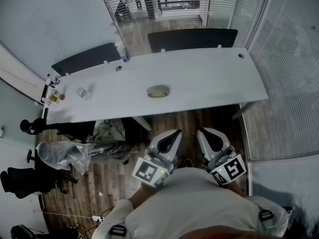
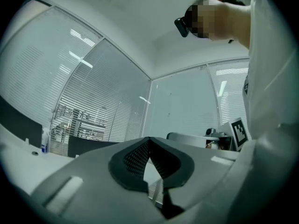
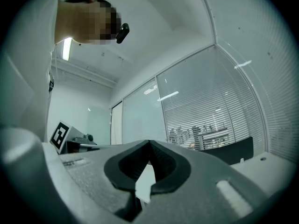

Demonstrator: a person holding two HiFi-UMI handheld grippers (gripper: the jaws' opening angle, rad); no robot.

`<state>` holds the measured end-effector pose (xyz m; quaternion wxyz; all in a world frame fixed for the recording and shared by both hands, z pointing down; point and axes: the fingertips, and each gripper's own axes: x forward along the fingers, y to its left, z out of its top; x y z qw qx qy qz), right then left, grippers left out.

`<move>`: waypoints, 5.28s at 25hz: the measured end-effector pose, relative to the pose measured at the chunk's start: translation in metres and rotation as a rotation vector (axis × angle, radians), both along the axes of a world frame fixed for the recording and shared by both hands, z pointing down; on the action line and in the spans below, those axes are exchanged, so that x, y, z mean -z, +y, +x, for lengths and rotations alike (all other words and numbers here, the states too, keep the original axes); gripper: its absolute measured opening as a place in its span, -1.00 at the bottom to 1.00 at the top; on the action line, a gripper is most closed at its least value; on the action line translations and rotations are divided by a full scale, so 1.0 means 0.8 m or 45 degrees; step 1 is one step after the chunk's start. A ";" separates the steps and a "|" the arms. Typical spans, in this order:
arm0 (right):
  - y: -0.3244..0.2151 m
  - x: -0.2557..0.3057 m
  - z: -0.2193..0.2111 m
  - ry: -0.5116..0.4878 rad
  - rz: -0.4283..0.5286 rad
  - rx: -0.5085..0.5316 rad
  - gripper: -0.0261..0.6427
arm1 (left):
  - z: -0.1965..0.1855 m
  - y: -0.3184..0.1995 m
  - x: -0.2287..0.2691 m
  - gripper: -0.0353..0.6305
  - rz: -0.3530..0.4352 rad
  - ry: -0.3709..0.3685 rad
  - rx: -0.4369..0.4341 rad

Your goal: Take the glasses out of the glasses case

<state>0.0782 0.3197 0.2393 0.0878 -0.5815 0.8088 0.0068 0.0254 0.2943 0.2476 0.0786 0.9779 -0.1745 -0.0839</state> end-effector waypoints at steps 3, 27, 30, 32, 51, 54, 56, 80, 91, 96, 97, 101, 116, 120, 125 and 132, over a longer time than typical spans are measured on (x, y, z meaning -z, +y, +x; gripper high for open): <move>0.003 -0.002 0.012 -0.003 -0.005 0.007 -0.92 | 0.014 0.004 -0.002 -0.88 0.007 -0.012 -0.006; -0.015 -0.029 0.074 -0.034 -0.039 0.012 -0.92 | 0.073 -0.019 -0.025 -0.88 -0.044 -0.020 0.031; -0.031 -0.028 0.077 -0.025 -0.034 0.004 -0.92 | 0.076 -0.036 -0.025 -0.88 -0.038 -0.027 0.021; -0.042 -0.027 0.080 -0.018 -0.032 -0.002 -0.92 | 0.077 -0.050 -0.024 -0.88 -0.033 -0.017 0.021; -0.227 -0.016 0.063 0.019 -0.049 -0.024 -0.92 | 0.059 -0.235 -0.012 -0.88 -0.049 0.013 0.013; -0.261 -0.014 0.053 0.024 -0.055 -0.012 -0.92 | 0.048 -0.268 -0.011 -0.88 -0.053 0.008 0.025; -0.283 -0.014 0.044 0.030 -0.059 0.002 -0.92 | 0.039 -0.290 -0.012 -0.88 -0.065 0.018 0.039; -0.452 -0.027 0.011 0.036 -0.080 0.025 -0.92 | 0.010 -0.453 -0.027 -0.88 -0.076 -0.013 0.052; -0.446 -0.019 0.045 0.046 -0.053 0.035 -0.92 | 0.045 -0.442 -0.028 -0.88 -0.093 -0.027 0.066; -0.447 -0.019 0.052 0.094 -0.055 0.058 -0.92 | 0.054 -0.445 -0.027 -0.88 -0.100 -0.034 0.084; -0.446 -0.019 0.053 0.101 -0.060 0.062 -0.92 | 0.056 -0.444 -0.027 -0.88 -0.112 -0.035 0.089; -0.439 -0.019 0.052 0.094 -0.063 0.081 -0.92 | 0.057 -0.435 -0.034 -0.88 -0.163 -0.047 0.103; -0.423 -0.101 0.018 0.074 -0.337 0.193 -0.92 | 0.030 -0.425 -0.112 -0.88 -0.348 -0.091 0.191; -0.416 -0.114 0.010 0.066 -0.366 0.210 -0.92 | 0.023 -0.418 -0.122 -0.88 -0.385 -0.092 0.209; -0.413 -0.110 0.004 0.073 -0.345 0.230 -0.92 | 0.019 -0.411 -0.123 -0.88 -0.390 -0.078 0.224; -0.419 -0.138 -0.003 0.084 -0.380 0.249 -0.92 | 0.015 -0.411 -0.164 -0.88 -0.469 -0.137 0.238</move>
